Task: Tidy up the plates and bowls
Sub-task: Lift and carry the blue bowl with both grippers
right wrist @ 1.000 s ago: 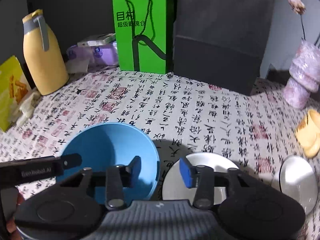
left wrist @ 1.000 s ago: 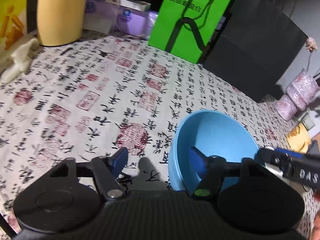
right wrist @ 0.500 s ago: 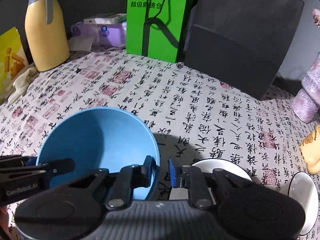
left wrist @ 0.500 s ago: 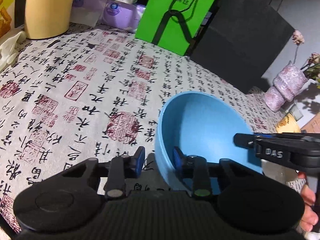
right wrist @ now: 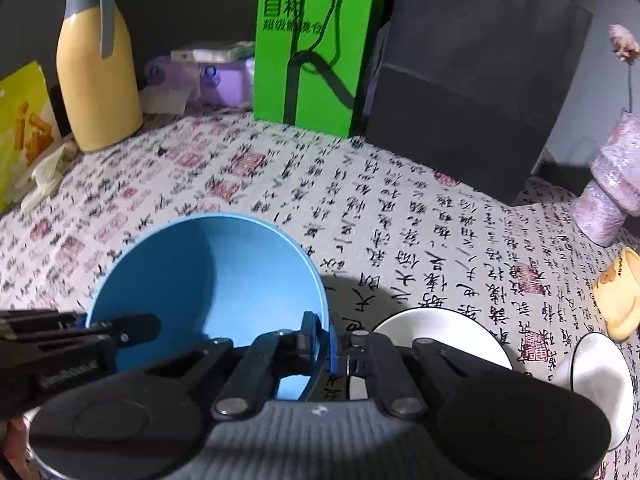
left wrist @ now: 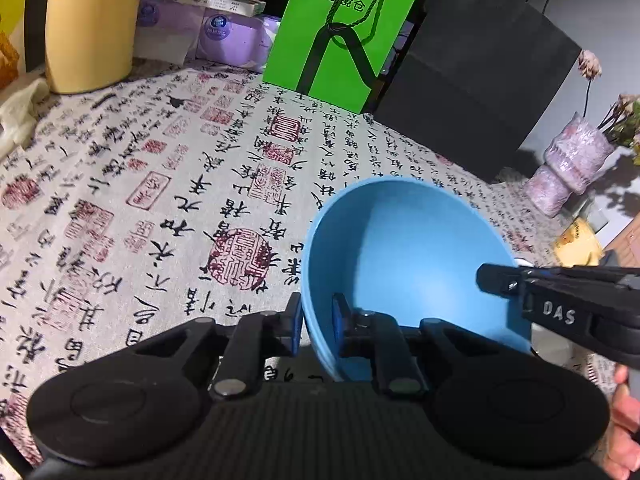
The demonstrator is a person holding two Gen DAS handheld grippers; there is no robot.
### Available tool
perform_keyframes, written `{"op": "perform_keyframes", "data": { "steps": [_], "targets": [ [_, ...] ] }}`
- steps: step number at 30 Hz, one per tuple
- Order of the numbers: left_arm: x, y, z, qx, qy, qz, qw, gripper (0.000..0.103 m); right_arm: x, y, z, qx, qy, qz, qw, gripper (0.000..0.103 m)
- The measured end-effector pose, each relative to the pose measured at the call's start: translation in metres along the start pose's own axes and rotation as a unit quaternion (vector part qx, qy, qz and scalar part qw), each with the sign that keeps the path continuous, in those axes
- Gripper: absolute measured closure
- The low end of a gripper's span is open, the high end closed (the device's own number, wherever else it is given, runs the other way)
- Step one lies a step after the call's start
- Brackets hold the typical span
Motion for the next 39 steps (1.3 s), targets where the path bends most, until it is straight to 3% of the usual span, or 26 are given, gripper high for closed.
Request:
{"op": "perform_keyframes", "data": {
  "steps": [5,9,15,22,39],
  "targets": [
    [0.017,-0.009,0.004,-0.01,-0.029,0.017,0.9994,0.087,0.012,-0.004,0.001,-0.021,-0.01,0.017,1.0,0.097],
    [0.034,-0.012,0.004,-0.011,-0.052,0.022,0.9984,0.087,0.026,-0.001,0.004,-0.074,-0.04,0.025,0.996,0.098],
    [0.062,-0.013,0.005,-0.01,-0.074,0.027,0.9969,0.087,0.049,0.002,-0.003,-0.084,-0.067,0.042,0.993,0.098],
    [0.094,-0.014,0.006,-0.023,-0.099,0.047,0.9938,0.087,0.073,0.005,-0.017,-0.081,-0.078,0.061,0.992,0.097],
    [0.151,-0.002,-0.027,-0.01,-0.115,0.059,0.9915,0.087,0.122,0.018,-0.064,-0.053,-0.094,0.091,0.99,0.097]
  ]
}}
Point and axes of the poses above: each gripper's, at about its wrist camera, not at the fingertips, and x roughly against the way its jaws point, z to its right, y to its underside, the point moved 6 cm from there along -x, roughly the way its jaws point, and after that the axes turned 15 degrees about z, right-handed, at the moved point
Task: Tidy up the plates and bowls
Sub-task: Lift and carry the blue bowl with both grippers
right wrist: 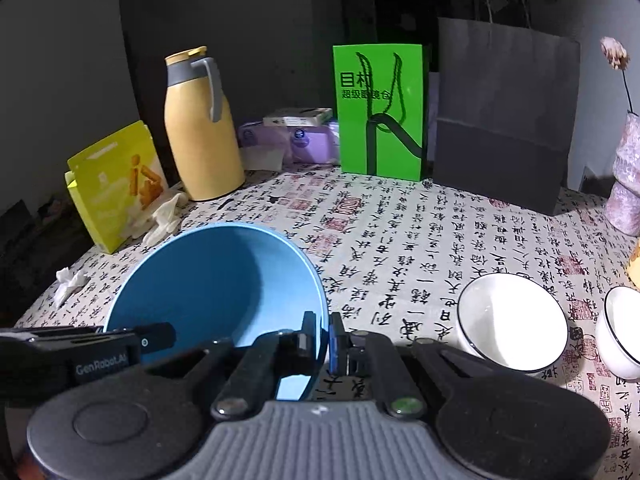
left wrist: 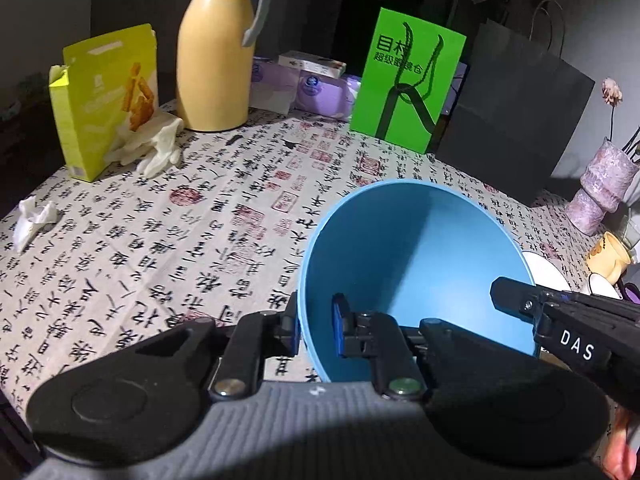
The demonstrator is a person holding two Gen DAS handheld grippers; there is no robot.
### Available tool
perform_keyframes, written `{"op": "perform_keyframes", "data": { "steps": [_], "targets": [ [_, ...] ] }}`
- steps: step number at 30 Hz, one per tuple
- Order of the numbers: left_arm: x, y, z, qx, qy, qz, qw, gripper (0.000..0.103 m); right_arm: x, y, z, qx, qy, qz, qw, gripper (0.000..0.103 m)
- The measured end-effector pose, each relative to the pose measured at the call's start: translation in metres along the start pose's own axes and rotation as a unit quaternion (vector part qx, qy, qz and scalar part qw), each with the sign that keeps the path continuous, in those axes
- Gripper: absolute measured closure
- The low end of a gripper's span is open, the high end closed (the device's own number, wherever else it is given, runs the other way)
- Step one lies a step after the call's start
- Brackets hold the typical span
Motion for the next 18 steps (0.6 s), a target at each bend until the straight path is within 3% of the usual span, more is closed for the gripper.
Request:
{"op": "perform_keyframes", "data": {
  "steps": [18],
  "targets": [
    [0.014,-0.001,-0.049,0.026,-0.011,0.002,0.9996,0.087,-0.004,0.003,-0.049,0.019,-0.013,-0.01,1.0,0.097]
  ]
}}
Point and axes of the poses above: each gripper's, at about its wrist camera, not at the fingertips, and x roughly against the way its jaws point, z to its right, y to its underside, the point moved 6 cm from there along -x, roughly the way its jaws point, and after that the axes turned 15 degrees about z, right-handed, at the moved point
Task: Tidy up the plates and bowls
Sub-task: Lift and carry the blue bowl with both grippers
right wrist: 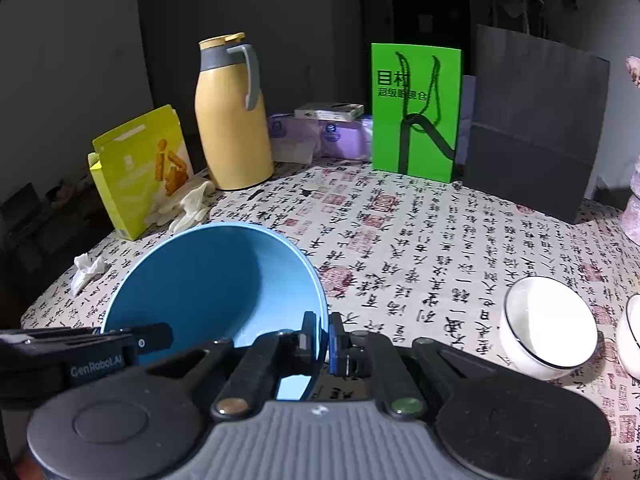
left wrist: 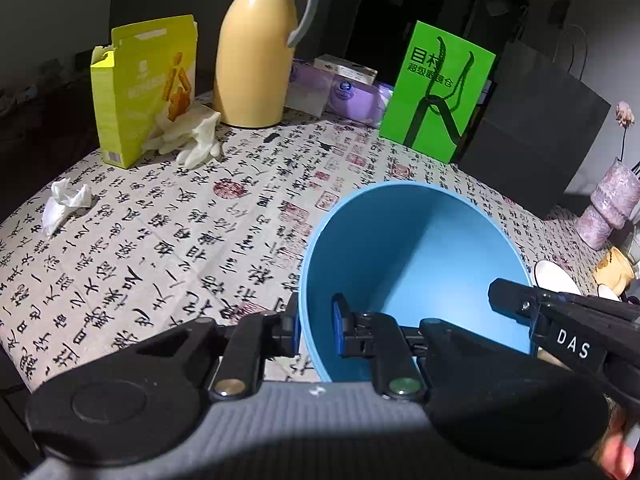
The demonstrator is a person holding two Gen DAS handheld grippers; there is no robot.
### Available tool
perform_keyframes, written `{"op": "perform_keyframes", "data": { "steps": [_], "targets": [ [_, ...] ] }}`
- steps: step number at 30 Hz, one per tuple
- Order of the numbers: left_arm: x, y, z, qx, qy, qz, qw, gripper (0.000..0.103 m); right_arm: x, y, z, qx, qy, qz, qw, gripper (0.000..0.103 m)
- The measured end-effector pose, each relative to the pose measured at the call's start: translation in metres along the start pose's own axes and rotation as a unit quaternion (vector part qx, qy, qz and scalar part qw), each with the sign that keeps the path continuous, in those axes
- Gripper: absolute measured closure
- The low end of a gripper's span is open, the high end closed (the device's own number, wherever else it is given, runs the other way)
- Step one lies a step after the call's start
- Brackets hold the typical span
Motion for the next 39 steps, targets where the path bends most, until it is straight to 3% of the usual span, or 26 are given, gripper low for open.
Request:
{"op": "perform_keyframes", "data": {
  "steps": [39],
  "targets": [
    [-0.013,0.017,-0.1,0.039,-0.039,-0.028,0.9981,0.087,-0.061,0.036,-0.089,0.049,-0.048,-0.065,0.995,0.097]
  ]
}}
Point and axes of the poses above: each gripper's, at about its wrist camera, not at the fingertips, and x roughly against the way its jaws point, z to its right, y to its underside, the point moved 6 cm from there along -x, roughly the way its jaws point, and after that the axes turned 15 degrees about z, right-handed, at the moved point
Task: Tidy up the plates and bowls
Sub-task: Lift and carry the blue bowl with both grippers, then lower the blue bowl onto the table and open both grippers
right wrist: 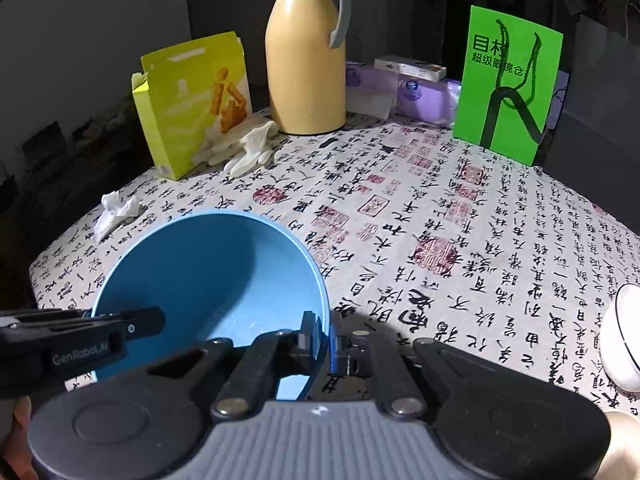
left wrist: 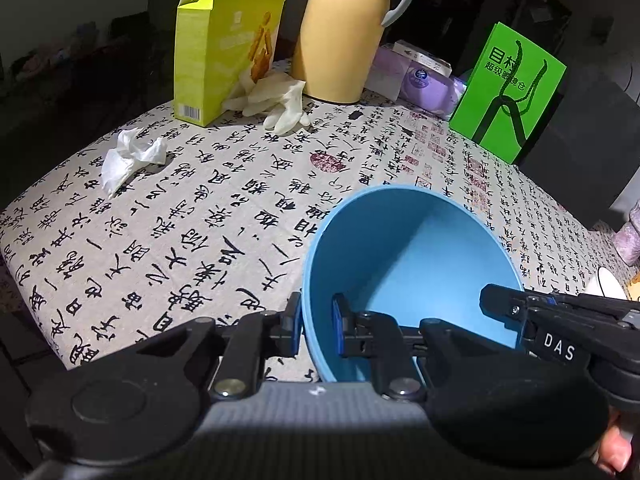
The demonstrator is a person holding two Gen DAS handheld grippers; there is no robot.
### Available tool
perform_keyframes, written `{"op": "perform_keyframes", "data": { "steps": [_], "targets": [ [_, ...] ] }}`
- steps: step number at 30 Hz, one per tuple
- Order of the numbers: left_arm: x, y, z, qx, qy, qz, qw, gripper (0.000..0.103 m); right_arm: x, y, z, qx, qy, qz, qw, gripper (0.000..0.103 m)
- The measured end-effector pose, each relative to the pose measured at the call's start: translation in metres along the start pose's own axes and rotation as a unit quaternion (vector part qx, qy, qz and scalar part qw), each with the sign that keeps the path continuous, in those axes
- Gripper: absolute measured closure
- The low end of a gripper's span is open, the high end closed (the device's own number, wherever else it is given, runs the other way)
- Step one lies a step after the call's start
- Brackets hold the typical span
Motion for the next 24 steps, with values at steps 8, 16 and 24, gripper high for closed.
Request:
{"op": "perform_keyframes", "data": {
  "steps": [8,16,24],
  "targets": [
    [-0.003,0.006,-0.004,0.004,0.001,-0.012,0.9999,0.087,-0.009,0.007,-0.001,-0.008,-0.006,-0.013,1.0,0.097],
    [-0.006,0.008,-0.006,0.012,0.005,-0.01,0.9999,0.088,-0.014,0.011,0.0,-0.011,-0.007,-0.013,1.0,0.095],
    [0.0,0.003,-0.006,0.026,0.021,0.015,0.9993,0.043,-0.013,0.011,0.006,-0.042,-0.026,-0.001,0.999,0.083]
  ]
}}
Point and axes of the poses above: each gripper's, at about its wrist camera, not at the fingertips, and x roughly against the way its jaws point, z to its right, y to its underside, the point moved 6 cm from there along -x, roughly the way its jaws point, and after that the axes turned 15 degrees about z, right-handed, at the moved point
